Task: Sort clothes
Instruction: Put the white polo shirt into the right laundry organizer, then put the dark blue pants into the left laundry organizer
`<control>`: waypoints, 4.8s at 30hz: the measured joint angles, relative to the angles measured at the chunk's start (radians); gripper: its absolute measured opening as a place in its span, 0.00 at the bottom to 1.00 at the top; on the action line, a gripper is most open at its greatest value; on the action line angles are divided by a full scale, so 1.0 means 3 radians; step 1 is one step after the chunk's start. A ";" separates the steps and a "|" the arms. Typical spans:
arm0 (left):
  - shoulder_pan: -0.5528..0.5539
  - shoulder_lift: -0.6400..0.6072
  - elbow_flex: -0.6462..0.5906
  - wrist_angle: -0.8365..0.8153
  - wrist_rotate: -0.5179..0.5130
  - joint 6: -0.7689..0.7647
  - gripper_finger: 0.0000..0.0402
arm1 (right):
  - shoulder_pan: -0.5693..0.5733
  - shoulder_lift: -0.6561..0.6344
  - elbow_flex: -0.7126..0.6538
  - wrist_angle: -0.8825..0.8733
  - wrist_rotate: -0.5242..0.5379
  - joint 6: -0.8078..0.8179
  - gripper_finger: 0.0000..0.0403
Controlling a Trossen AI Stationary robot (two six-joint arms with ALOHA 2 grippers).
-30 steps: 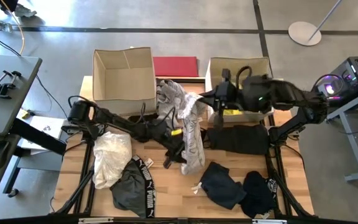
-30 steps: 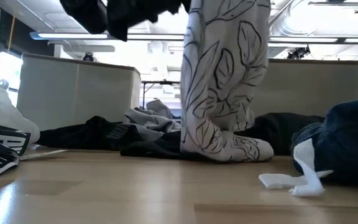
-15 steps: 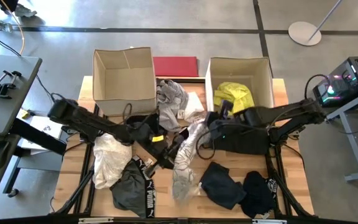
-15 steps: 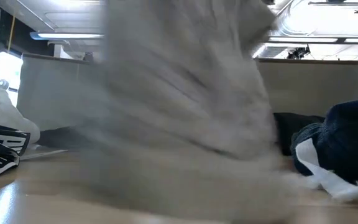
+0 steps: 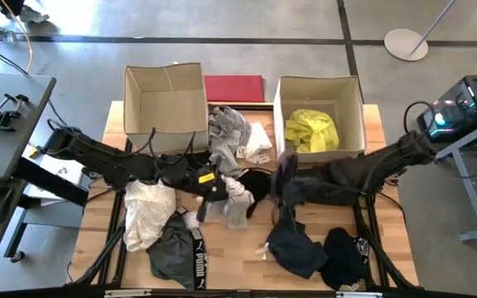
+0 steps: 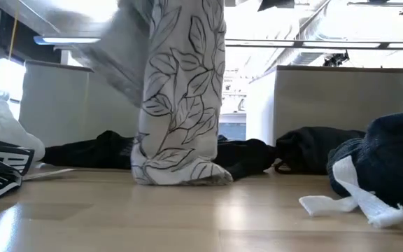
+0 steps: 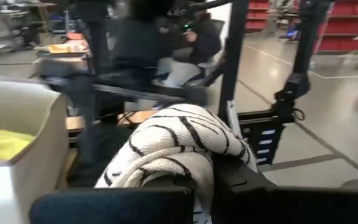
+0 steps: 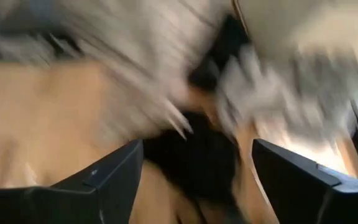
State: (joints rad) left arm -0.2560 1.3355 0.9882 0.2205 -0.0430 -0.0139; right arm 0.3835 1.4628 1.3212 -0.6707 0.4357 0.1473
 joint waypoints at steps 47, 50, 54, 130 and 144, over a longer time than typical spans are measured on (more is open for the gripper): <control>-0.0007 -0.0838 -0.0001 -0.2481 -0.0511 -0.0713 0.38 | -0.0037 0.1037 -0.0965 0.3756 0.0658 -0.0490 0.01; -0.0059 -0.0917 -0.0001 -0.2929 -0.1075 -0.1037 0.39 | 0.0090 0.0639 -0.0965 0.3417 0.1070 -0.0573 0.01; -0.0182 -0.0893 -0.0001 -0.3116 -0.1666 -0.1298 0.38 | 0.0153 -0.0061 -0.0961 0.3205 0.1769 -0.1142 0.01; -0.0520 -0.0351 -0.0001 -0.2832 -0.1900 -0.1408 0.38 | -0.2201 -0.1640 -0.0901 -0.0343 0.0645 0.0620 0.47; -0.0612 -0.0351 -0.0001 -0.2536 -0.2093 -0.1146 0.38 | 0.0808 -0.0986 -0.0904 0.0376 0.0957 0.0446 0.47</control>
State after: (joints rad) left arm -0.4397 1.2301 0.9878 -0.5402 -0.6707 -0.3576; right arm 0.6259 1.1671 1.0500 -0.5578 0.7227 0.2812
